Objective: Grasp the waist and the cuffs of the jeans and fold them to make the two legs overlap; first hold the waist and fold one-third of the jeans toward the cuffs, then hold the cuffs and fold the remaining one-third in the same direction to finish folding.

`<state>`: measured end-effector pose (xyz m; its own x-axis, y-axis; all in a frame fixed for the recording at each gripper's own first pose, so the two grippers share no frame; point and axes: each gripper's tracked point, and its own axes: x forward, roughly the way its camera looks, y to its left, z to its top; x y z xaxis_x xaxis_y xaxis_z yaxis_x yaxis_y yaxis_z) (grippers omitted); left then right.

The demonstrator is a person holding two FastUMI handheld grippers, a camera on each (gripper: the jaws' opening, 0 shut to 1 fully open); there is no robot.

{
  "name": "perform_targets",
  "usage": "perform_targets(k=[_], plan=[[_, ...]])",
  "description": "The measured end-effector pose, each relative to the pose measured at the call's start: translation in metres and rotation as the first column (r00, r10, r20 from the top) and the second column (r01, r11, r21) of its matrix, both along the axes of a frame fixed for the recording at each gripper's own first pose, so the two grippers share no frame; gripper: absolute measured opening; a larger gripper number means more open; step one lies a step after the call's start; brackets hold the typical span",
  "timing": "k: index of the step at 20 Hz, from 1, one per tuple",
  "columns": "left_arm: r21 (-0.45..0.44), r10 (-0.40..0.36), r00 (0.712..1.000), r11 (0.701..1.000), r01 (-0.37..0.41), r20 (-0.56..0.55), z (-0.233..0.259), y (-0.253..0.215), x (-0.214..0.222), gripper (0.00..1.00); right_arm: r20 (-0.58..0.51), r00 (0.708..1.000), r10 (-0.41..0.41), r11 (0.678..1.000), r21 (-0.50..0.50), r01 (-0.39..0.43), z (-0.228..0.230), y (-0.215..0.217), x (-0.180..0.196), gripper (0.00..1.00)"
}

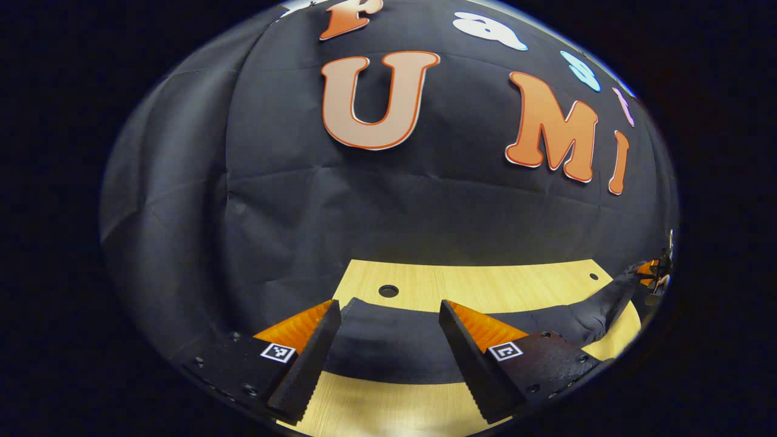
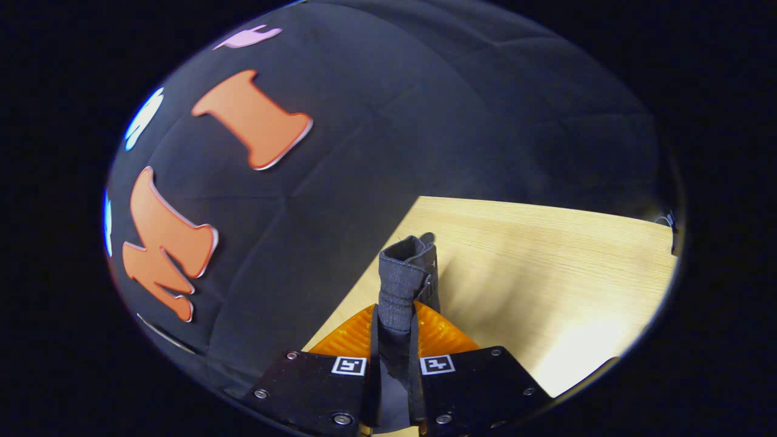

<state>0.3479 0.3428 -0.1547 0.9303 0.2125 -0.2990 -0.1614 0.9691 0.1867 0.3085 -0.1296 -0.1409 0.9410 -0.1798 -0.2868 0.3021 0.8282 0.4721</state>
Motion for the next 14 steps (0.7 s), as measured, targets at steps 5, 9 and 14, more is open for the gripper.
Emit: perform_targets(k=[5, 9, 14], plan=[[-0.104, 0.048, 0.998, 0.994, -0.045, 0.028, -0.001, 0.051, -0.017, 1.00, 0.005, 0.986, 0.164, 0.975, -0.151, -0.162, 0.022, 0.107, -0.028, 0.18], [-0.284, 0.077, 0.996, 0.957, -0.064, 0.036, -0.009, 0.079, -0.027, 0.98, -0.032, 0.954, 0.299, 0.925, -0.234, -0.298, 0.000, 0.193, -0.024, 0.18], [-0.500, 0.106, 0.994, 0.862, -0.084, 0.017, -0.029, 0.100, -0.033, 0.98, -0.191, 0.882, 0.430, 0.835, -0.287, -0.469, -0.074, 0.282, -0.026, 0.18]])
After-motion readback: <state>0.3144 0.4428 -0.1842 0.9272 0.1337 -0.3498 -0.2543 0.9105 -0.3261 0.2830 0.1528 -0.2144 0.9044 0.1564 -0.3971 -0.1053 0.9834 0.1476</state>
